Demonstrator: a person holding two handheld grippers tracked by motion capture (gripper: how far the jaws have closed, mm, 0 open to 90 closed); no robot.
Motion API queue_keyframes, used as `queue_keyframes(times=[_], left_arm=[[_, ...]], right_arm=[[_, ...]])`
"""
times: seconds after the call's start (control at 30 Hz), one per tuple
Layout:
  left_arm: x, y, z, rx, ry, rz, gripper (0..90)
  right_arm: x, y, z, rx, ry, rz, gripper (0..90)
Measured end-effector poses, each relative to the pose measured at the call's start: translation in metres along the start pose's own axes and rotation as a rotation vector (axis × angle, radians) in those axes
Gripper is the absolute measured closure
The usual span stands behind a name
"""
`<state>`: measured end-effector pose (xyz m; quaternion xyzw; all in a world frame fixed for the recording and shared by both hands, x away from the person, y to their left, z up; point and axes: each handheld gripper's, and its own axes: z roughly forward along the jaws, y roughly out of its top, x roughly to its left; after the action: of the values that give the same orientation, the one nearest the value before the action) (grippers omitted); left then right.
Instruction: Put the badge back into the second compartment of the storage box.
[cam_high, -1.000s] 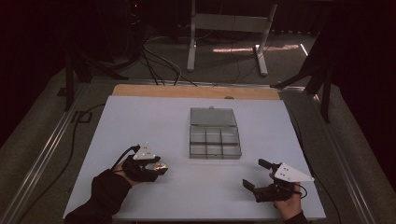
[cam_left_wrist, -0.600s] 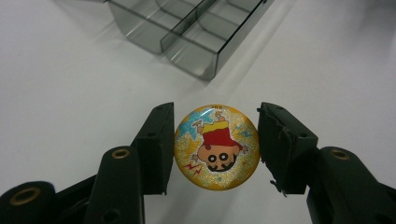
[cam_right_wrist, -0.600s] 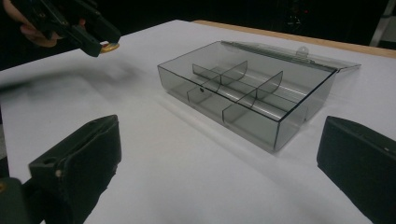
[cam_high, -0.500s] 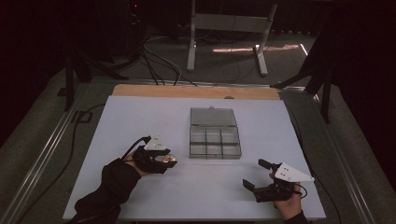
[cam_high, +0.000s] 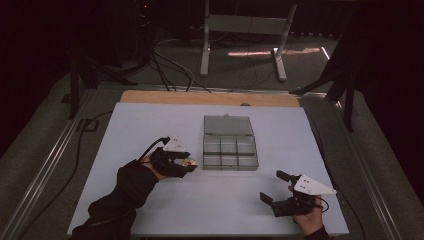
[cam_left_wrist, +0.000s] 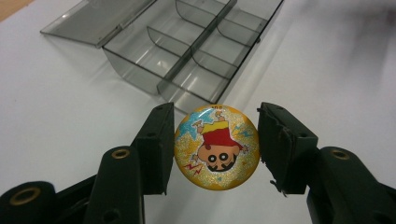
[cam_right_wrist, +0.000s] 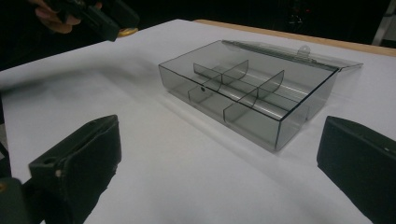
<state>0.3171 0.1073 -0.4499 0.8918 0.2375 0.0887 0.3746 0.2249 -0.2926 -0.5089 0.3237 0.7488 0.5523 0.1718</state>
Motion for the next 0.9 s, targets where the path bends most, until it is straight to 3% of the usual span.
queue_keyframes(times=[0.9], left_arm=[[0.007,0.052,0.022,-0.017,-0.041,0.020,48.3]], right_arm=[[-0.001,0.000,-0.001,-0.004,0.002,0.002,0.2]])
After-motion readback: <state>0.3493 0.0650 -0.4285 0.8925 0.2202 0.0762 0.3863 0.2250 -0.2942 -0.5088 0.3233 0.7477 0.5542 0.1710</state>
